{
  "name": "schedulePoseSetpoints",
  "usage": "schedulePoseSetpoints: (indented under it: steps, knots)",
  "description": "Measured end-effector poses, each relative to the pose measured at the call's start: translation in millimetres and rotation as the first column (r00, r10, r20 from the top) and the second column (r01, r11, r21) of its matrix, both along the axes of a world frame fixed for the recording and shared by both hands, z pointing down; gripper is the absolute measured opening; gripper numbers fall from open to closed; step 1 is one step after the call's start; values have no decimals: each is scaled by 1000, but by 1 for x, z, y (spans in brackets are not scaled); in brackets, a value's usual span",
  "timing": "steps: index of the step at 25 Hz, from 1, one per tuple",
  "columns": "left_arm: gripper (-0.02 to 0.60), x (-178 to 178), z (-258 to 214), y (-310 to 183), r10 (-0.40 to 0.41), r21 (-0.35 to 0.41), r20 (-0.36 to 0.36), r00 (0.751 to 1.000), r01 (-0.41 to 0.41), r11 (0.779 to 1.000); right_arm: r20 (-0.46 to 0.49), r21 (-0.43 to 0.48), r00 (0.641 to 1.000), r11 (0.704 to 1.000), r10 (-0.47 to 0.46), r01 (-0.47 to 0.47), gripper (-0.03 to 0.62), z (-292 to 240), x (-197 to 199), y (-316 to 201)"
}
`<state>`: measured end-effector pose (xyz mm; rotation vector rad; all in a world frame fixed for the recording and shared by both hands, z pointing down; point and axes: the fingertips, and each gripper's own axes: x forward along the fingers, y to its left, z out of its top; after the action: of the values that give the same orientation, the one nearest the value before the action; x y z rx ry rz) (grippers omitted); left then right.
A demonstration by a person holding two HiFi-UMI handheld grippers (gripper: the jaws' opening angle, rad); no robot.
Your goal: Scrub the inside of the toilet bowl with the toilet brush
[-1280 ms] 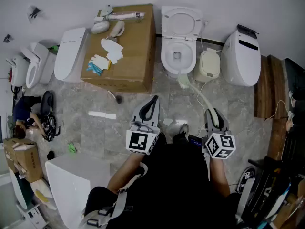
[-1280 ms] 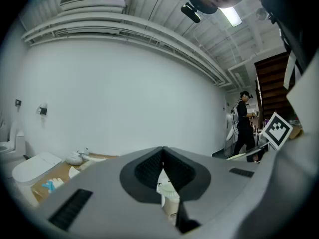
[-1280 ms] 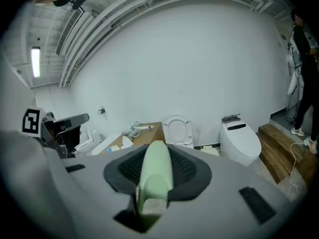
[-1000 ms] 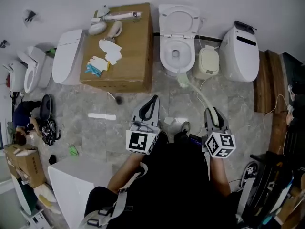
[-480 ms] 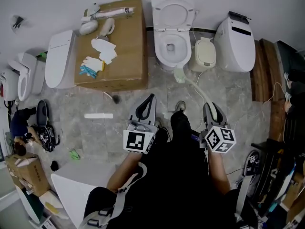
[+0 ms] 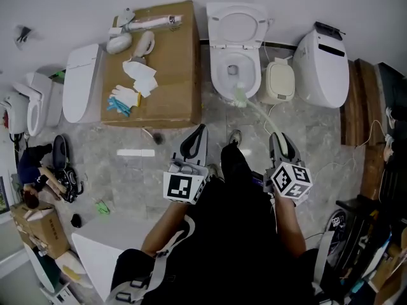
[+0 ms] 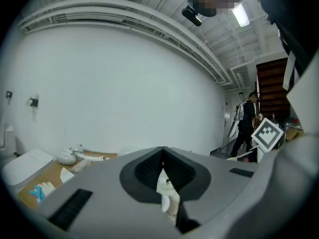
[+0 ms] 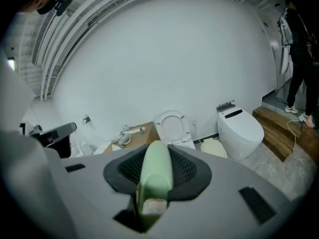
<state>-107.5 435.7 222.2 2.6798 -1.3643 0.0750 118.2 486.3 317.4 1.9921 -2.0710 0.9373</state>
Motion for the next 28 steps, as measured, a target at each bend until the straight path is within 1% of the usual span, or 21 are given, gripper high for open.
schedulePoseSetpoints:
  steps: [9, 16, 18, 24, 28]
  knots:
    - [8, 48, -5, -109, -22, -7, 19, 1000, 22, 1000, -3, -32, 999, 999, -36, 36, 123, 17, 41, -114]
    - [8, 75, -7, -167, -32, -1, 27, 999, 32, 999, -10, -57, 997, 996, -72, 71, 123, 36, 59, -186]
    - [8, 80, -6, -181, -25, -7, 15, 1000, 25, 1000, -9, -75, 998, 995, -66, 65, 123, 45, 61, -200]
    - [8, 82, 16, -237, 4, -42, 18, 1000, -3, 999, -14, -129, 999, 991, -38, 36, 123, 77, 55, -247]
    - [8, 86, 33, -281, 46, -67, 17, 999, -45, 997, -16, -198, 1000, 980, -3, 0, 123, 112, 49, -280]
